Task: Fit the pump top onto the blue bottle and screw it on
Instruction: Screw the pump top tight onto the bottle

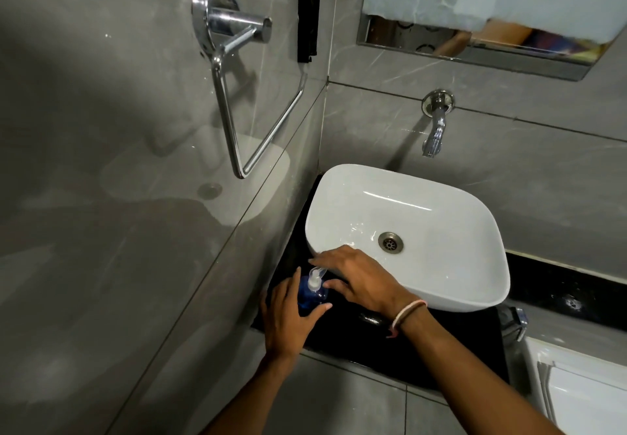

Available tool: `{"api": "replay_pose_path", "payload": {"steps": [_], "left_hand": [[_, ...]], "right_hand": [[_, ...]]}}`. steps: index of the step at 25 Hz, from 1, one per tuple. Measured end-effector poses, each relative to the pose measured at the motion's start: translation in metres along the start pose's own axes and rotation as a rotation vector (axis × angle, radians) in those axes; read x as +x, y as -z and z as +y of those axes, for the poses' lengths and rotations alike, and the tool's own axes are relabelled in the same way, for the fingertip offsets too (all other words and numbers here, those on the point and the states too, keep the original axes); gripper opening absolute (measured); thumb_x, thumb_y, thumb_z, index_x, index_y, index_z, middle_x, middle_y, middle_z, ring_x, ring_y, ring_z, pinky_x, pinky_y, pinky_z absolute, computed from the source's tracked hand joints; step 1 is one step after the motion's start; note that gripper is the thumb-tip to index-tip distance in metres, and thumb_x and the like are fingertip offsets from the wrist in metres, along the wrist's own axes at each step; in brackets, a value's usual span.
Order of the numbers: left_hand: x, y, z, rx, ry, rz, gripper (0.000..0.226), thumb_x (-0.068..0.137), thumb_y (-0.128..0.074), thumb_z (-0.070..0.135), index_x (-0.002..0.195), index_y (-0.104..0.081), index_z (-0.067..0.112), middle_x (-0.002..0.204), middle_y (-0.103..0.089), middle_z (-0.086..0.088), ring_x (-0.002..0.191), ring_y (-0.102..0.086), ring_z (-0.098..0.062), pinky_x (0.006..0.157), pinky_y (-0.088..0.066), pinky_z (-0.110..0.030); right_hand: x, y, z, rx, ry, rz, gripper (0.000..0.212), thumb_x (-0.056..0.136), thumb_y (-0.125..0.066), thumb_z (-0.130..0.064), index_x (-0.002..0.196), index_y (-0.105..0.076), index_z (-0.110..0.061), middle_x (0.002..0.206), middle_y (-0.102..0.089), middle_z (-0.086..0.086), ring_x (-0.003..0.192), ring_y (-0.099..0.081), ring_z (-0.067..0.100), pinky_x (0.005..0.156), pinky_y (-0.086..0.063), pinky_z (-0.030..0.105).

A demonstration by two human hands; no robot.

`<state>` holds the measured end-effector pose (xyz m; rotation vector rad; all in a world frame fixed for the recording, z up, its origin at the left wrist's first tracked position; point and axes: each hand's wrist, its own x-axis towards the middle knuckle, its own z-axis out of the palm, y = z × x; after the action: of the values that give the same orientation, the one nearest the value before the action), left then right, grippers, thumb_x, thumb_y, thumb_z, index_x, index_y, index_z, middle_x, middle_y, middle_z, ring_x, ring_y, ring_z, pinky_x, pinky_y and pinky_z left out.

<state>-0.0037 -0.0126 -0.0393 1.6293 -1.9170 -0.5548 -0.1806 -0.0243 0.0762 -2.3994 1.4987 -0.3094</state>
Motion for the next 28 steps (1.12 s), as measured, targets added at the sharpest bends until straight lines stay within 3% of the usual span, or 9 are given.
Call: {"api": "replay_pose_path", "payload": {"steps": [2,8,11,14,16,19,22,25,28], "left_hand": [[0.003,-0.002,0.005,-0.031,0.064,-0.001,0.091,0.063,-0.070,0.073,0.135,-0.054,0.020,0.128,-0.065,-0.005,0.124,-0.055,-0.023,0.108,-0.039,-0.053],[0.006,-0.005,0.009,-0.066,0.130,0.000,0.079,0.061,-0.075,0.069,0.124,-0.063,0.023,0.123,-0.067,-0.003,0.121,-0.055,-0.024,0.106,-0.040,-0.054],[0.006,-0.004,0.009,-0.083,0.123,0.003,0.075,0.062,-0.069,0.070,0.122,-0.063,0.025,0.120,-0.069,-0.002,0.119,-0.056,-0.024,0.106,-0.040,-0.054],[0.006,-0.003,0.008,-0.097,0.099,0.030,0.070,0.060,-0.065,0.071,0.115,-0.064,0.029,0.110,-0.072,0.001,0.113,-0.060,-0.023,0.102,-0.042,-0.054],[0.008,-0.002,0.006,-0.079,0.105,0.013,0.074,0.061,-0.068,0.074,0.119,-0.064,0.029,0.114,-0.071,0.001,0.115,-0.058,-0.022,0.104,-0.041,-0.053],[0.009,-0.003,0.003,-0.056,0.097,-0.021,0.086,0.060,-0.068,0.077,0.128,-0.060,0.026,0.124,-0.068,0.000,0.121,-0.054,-0.021,0.108,-0.037,-0.049],[0.009,-0.002,0.002,-0.059,0.077,-0.020,0.088,0.059,-0.067,0.078,0.128,-0.061,0.025,0.124,-0.068,0.000,0.121,-0.055,-0.020,0.107,-0.039,-0.048],[0.009,-0.001,0.003,-0.048,0.073,-0.025,0.089,0.059,-0.064,0.080,0.128,-0.061,0.025,0.123,-0.069,0.001,0.121,-0.055,-0.019,0.105,-0.041,-0.047],[0.008,-0.001,0.003,-0.059,0.081,-0.030,0.090,0.059,-0.062,0.081,0.129,-0.060,0.025,0.124,-0.068,0.000,0.121,-0.054,-0.020,0.105,-0.041,-0.047]], "right_hand": [[0.009,0.006,-0.007,-0.082,0.011,-0.087,0.035,0.097,-0.061,-0.020,0.132,-0.064,-0.023,0.133,-0.067,0.002,0.118,-0.058,0.025,0.095,-0.051,0.041],[0.017,0.007,-0.020,-0.182,-0.138,-0.076,0.017,0.094,-0.060,-0.021,0.102,-0.072,-0.013,0.101,-0.070,0.016,0.095,-0.064,0.036,0.071,-0.050,0.039],[0.021,-0.007,-0.030,-0.083,-0.333,-0.020,0.028,0.095,-0.062,-0.031,0.094,-0.067,-0.004,0.095,-0.070,0.023,0.087,-0.066,0.042,0.068,-0.050,0.039],[0.022,-0.012,-0.032,0.109,-0.481,0.068,0.038,0.092,-0.069,-0.041,0.087,-0.067,-0.003,0.080,-0.067,0.016,0.075,-0.063,0.033,0.064,-0.049,0.035],[0.019,-0.002,-0.023,0.243,-0.417,0.017,0.028,0.090,-0.073,-0.037,0.088,-0.068,-0.010,0.071,-0.063,0.005,0.071,-0.059,0.024,0.066,-0.045,0.031],[0.011,0.013,-0.011,0.309,-0.243,-0.149,0.023,0.089,-0.076,-0.014,0.112,-0.072,-0.014,0.087,-0.075,0.006,0.081,-0.069,0.019,0.078,-0.054,0.026],[0.011,0.006,-0.010,0.268,-0.207,-0.068,0.014,0.087,-0.073,-0.002,0.097,-0.076,-0.011,0.080,-0.072,0.004,0.073,-0.063,0.012,0.072,-0.046,0.019],[0.014,0.001,-0.011,0.267,-0.232,-0.009,0.007,0.087,-0.074,-0.005,0.093,-0.075,-0.009,0.075,-0.065,-0.003,0.071,-0.059,0.013,0.072,-0.043,0.023],[0.010,0.000,-0.010,0.299,-0.250,-0.012,0.017,0.088,-0.077,-0.015,0.103,-0.073,-0.009,0.083,-0.072,0.004,0.078,-0.064,0.017,0.075,-0.049,0.026]]}}
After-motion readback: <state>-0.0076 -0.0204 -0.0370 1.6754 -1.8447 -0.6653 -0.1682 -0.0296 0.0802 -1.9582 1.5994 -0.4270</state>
